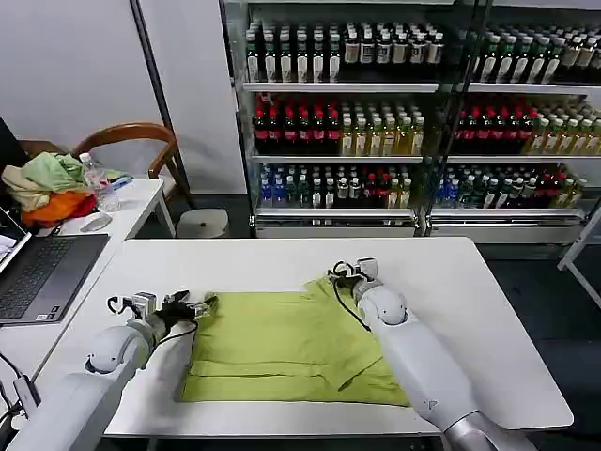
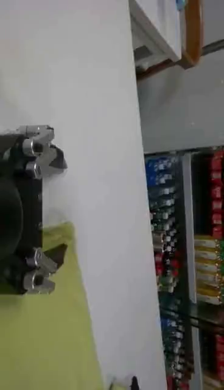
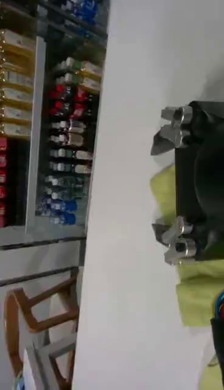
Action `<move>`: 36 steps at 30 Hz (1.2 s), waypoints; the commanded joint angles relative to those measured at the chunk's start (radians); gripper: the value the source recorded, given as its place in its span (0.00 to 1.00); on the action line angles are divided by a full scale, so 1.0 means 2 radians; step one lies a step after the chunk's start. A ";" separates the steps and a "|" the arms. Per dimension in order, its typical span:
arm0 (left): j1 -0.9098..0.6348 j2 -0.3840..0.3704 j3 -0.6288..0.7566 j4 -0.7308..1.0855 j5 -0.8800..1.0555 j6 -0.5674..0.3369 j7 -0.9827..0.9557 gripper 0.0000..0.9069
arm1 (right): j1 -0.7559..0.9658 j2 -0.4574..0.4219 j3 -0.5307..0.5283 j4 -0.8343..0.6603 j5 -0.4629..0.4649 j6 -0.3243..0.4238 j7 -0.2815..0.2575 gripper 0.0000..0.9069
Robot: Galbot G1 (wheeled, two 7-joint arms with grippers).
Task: Fold and organize the clothes.
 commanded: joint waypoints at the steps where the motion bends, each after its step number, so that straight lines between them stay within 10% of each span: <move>1: 0.001 -0.003 0.002 0.000 0.000 0.006 0.010 0.06 | -0.001 0.003 -0.001 -0.002 0.009 -0.003 -0.003 0.00; 14: 0.014 -0.004 -0.006 -0.017 0.010 -0.006 0.030 0.04 | -0.012 -0.003 0.001 0.020 -0.013 0.018 -0.005 0.00; 36: 0.202 0.043 -0.115 -0.203 -0.026 -0.059 0.027 0.04 | -0.231 -0.129 0.049 0.406 0.047 -0.026 0.054 0.00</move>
